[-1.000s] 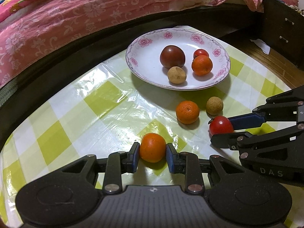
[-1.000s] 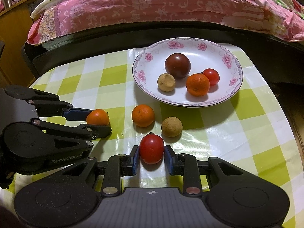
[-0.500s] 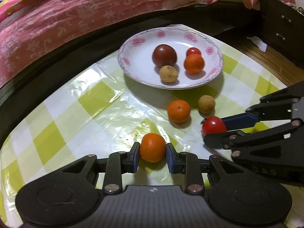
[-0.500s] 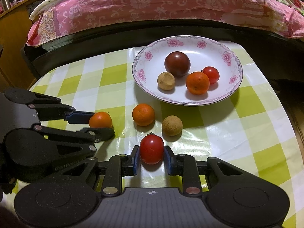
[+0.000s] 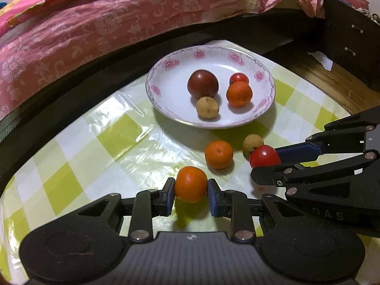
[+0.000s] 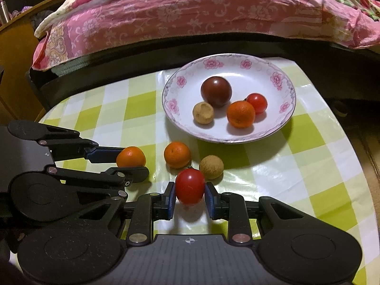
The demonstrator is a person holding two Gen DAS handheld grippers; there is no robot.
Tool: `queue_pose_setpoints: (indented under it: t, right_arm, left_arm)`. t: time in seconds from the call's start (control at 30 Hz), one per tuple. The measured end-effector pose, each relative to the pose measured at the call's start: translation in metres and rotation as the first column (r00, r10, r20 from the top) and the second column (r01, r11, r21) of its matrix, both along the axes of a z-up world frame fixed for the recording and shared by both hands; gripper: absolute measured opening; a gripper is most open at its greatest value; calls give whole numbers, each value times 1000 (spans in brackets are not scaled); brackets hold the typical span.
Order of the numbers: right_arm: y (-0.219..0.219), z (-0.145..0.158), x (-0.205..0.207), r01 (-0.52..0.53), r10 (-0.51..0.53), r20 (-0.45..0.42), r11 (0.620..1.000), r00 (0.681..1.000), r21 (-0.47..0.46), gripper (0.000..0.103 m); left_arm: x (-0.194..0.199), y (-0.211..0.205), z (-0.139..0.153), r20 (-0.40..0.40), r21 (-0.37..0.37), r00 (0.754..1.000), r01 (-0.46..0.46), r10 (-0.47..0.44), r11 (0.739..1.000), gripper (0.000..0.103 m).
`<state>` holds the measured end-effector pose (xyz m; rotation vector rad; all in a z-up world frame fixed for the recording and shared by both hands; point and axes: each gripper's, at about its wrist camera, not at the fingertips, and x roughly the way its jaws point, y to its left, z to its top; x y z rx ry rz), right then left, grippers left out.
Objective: Organize fruits
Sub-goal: 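Carry the cherry tomato and tangerine over the white plate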
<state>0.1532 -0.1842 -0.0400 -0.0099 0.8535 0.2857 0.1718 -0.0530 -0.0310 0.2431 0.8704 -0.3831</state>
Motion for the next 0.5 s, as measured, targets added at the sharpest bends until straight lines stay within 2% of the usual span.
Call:
queue_pose_setpoints:
  t: [0.37, 0.5]
  right_arm:
    - [-8, 14, 6, 37, -37, 42, 999, 998, 19, 23]
    - [-14, 21, 13, 64, -66, 48, 996, 997, 56, 24]
  left_arm:
    - [12, -6, 17, 47, -21, 999, -13, 14, 1000, 36]
    - [22, -10, 24, 69, -32, 997, -24, 26, 999, 36]
